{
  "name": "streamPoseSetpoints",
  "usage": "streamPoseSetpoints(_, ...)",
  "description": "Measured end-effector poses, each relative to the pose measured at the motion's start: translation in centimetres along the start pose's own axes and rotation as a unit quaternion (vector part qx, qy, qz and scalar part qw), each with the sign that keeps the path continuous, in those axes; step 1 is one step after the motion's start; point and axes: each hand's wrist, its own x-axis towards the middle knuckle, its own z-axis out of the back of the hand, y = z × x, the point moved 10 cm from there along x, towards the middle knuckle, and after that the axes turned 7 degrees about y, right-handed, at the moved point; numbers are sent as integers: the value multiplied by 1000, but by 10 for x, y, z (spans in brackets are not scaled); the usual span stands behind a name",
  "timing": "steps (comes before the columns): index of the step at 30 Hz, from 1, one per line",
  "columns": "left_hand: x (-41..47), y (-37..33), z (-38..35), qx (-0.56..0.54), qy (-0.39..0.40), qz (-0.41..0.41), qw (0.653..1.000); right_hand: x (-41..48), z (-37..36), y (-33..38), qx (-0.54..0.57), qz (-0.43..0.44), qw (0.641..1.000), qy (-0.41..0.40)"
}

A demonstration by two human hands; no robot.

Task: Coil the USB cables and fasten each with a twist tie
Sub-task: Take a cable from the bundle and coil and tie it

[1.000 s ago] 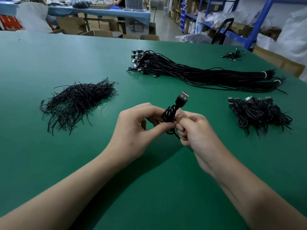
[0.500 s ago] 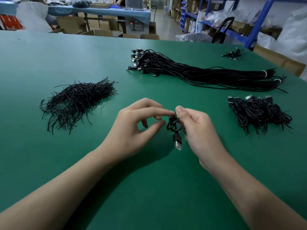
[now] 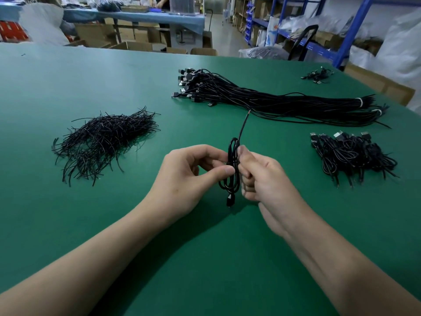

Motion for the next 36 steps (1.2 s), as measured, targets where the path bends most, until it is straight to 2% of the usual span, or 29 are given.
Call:
streamPoseSetpoints(5,-6,-35,5,182,-25,-136,973,-1,-13,-20,160,-91,980,78)
streamPoseSetpoints(9,-8,-43,7,223,-22,-179,958,-6,-23,-26,240,-141,954,113)
streamPoseSetpoints(12,-12,-51,7,287,-41,-228,930,-6,-25,-26,219,-140,959,111)
streamPoseSetpoints(15,-16,-59,6,360,-67,-279,888,-1,-16,-21,126,-89,986,68)
streamPoseSetpoints(16,-15,-57,7,357,-71,-275,890,1,-10,-16,74,-58,995,44)
streamPoseSetpoints(18,-8,-44,13,286,-70,-213,932,1,2,4,-62,28,998,-7)
streamPoseSetpoints(20,-1,-16,19,153,-49,-86,983,-6,8,25,-201,119,971,-57)
streamPoseSetpoints(21,2,0,15,89,-22,-15,996,-10,7,33,-252,152,953,-71)
streamPoseSetpoints(23,2,21,1,16,47,77,996,-18,-1,45,-334,210,916,-74)
streamPoseSetpoints(25,0,27,-10,-20,93,100,990,-25,-11,55,-407,251,875,-75)
streamPoseSetpoints(27,0,27,-13,-76,99,105,987,-26,-11,59,-443,262,853,-85)
streamPoseSetpoints(29,0,23,-14,-129,92,96,983,-22,-7,54,-424,246,868,-79)
streamPoseSetpoints(32,1,15,-12,-173,57,70,981,-7,0,31,-257,158,953,-33)
streamPoseSetpoints(34,1,9,-6,-129,22,51,990,-2,0,18,-129,103,986,-11)
streamPoseSetpoints(36,0,0,1,-30,-10,20,999,1,0,8,-59,56,997,-3)
